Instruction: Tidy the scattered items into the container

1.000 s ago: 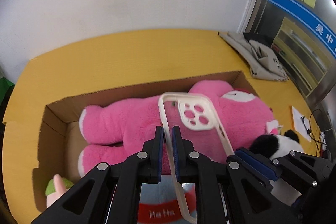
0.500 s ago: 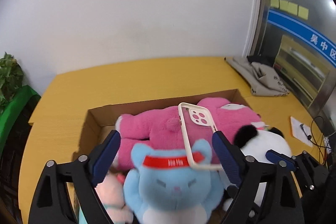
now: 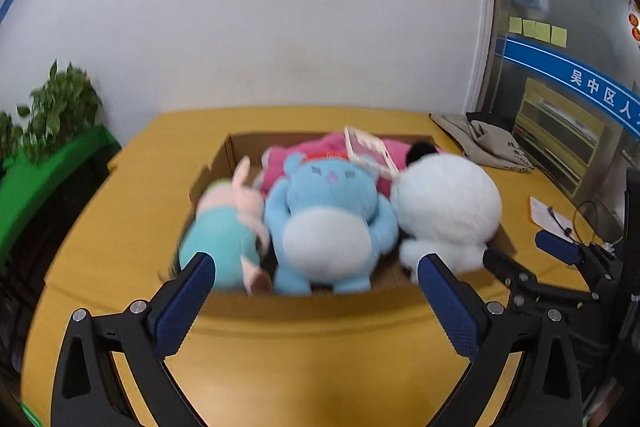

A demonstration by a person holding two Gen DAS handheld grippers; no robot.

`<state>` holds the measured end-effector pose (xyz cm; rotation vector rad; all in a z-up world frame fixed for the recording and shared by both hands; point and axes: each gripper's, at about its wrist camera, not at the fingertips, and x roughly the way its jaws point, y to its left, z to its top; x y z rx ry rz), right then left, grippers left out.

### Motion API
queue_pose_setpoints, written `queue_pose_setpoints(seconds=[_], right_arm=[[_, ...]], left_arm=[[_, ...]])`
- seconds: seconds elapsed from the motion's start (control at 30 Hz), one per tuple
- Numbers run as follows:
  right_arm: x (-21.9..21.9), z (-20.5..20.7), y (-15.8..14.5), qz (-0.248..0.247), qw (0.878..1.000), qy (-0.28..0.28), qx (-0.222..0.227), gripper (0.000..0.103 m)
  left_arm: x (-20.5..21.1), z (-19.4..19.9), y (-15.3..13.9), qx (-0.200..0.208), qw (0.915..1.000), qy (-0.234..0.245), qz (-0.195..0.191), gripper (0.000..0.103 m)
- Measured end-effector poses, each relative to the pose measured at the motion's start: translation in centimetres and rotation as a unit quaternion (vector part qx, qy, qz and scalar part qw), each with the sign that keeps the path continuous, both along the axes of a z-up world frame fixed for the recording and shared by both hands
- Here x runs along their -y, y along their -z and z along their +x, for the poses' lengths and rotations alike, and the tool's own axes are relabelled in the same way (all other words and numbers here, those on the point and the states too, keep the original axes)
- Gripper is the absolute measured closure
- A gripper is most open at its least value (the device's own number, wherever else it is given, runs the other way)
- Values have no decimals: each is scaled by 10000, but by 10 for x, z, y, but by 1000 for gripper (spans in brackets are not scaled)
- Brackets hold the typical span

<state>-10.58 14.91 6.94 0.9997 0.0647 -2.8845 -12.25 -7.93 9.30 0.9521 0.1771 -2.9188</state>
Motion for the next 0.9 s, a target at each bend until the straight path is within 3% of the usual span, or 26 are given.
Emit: queue_pose_setpoints(seconds=[0.17, 0.5, 0.9], right_arm=[[-7, 27, 8, 160, 9999, 25, 18, 23], [-9, 45, 8, 204, 9998, -44, -10, 23], [-5, 52, 11, 202, 9998, -51, -45, 23]], left_arm=[[-16, 17, 19, 196, 9998, 57, 9, 0], [-26, 30, 12, 136, 9997, 163, 136, 0], [-34, 35, 24, 378, 9990, 204, -89, 0]])
